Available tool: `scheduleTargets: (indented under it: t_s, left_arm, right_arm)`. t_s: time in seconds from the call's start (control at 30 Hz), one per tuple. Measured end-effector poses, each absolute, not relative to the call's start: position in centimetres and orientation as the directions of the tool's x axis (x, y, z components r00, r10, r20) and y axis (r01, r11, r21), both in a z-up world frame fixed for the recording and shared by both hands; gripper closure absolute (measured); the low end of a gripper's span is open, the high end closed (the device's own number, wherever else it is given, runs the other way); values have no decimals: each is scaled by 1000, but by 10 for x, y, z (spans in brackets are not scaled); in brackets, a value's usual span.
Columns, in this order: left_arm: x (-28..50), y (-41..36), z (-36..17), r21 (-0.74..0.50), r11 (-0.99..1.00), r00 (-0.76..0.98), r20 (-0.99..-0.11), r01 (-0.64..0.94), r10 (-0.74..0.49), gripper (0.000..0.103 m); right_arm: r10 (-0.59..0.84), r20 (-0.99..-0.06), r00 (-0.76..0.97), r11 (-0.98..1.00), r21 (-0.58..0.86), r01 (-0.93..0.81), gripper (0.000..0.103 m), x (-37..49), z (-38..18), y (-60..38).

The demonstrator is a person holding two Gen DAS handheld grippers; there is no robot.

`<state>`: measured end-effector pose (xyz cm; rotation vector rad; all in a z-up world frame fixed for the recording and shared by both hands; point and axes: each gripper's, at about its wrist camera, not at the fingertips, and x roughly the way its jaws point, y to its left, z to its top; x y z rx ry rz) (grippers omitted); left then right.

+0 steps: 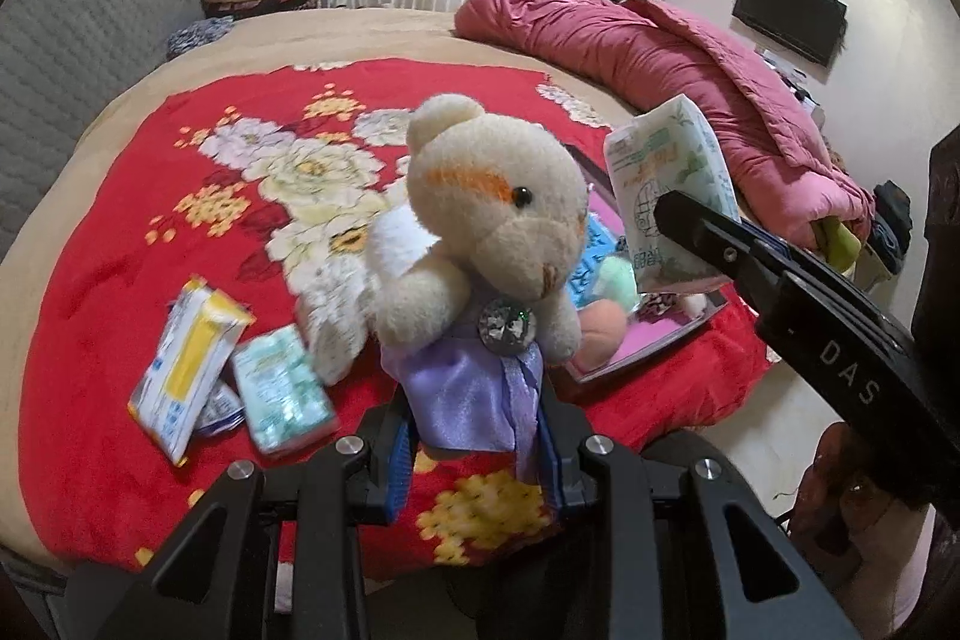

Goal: Organize soft objects
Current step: 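Carry the teddy bear with the left tool while the right tool carries the packet toward the tray, then lower the teddy bear onto the tray with the left tool while the right tool releases the packet onto it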

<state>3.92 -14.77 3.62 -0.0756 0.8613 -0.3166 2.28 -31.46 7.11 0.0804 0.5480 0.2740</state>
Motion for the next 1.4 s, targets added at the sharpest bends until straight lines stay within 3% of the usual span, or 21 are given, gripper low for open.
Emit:
scheduleTargets:
  t_s: [0.53,1.4]
  left_arm:
    - [69,-199,44,-160,946,592,-747,284,-304,69]
    - [134,-259,3,-86,945,519,-818,317,-248,69]
  right_arm:
    - [63,-438,897,986,166,12,80,21,78,-405]
    - [19,-505,863,979,183,86,79,42,42,-431]
